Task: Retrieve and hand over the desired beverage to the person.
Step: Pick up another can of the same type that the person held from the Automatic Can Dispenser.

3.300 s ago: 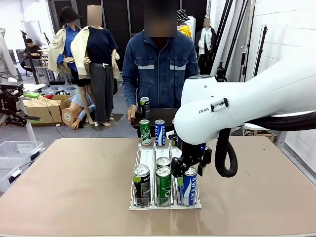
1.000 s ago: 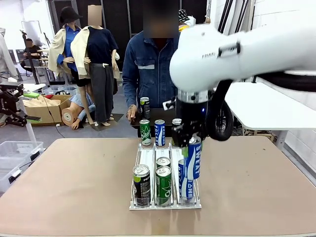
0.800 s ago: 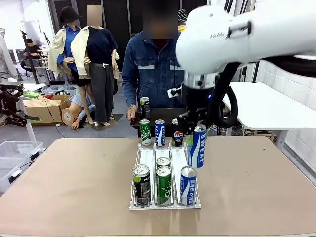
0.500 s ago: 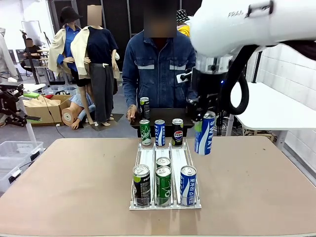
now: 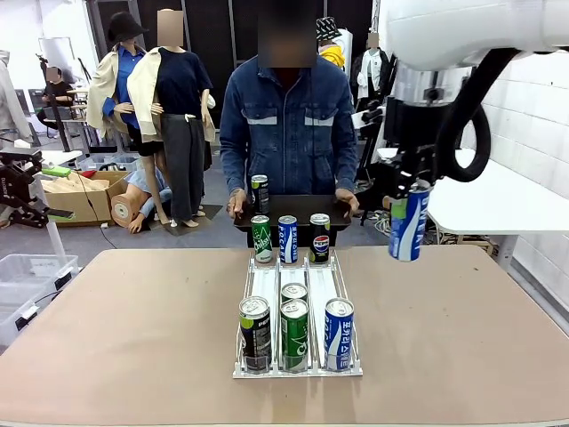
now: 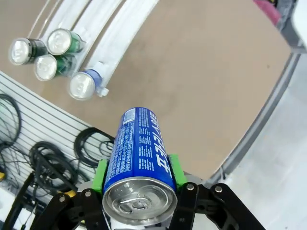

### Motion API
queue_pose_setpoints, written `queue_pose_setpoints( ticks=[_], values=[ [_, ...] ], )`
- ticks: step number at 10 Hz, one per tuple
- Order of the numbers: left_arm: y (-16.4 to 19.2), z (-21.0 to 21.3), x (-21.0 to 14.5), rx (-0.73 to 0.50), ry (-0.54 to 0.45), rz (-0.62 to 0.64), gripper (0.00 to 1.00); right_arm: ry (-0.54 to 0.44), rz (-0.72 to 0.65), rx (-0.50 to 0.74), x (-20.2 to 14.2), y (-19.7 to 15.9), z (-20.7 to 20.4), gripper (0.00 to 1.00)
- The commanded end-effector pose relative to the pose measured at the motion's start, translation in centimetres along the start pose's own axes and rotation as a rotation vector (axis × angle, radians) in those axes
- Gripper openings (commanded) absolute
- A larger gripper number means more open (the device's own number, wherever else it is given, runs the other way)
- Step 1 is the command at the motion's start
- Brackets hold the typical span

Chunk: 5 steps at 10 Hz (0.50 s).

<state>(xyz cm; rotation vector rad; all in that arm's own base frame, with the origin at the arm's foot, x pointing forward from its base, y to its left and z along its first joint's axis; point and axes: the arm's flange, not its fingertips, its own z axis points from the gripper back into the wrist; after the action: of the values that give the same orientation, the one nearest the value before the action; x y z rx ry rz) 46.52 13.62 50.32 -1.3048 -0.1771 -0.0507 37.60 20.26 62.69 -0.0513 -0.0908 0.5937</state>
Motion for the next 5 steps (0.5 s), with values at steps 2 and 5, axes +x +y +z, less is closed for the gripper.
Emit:
queue_pose_setpoints(
  ticks=[2, 5],
  values=[
    [-0.1, 0.0, -0.1, 0.005, -0.009, -0.003, 1.00, 0.005, 0.000, -0.030, -2.2, -3.5, 1.3, 0.00],
    [-0.1, 0.0, -0.1, 0.005, -0.009, -0.003, 1.00, -0.026, -0.038, 0.020, -4.6, -7.1, 0.6, 0.00]
  ],
)
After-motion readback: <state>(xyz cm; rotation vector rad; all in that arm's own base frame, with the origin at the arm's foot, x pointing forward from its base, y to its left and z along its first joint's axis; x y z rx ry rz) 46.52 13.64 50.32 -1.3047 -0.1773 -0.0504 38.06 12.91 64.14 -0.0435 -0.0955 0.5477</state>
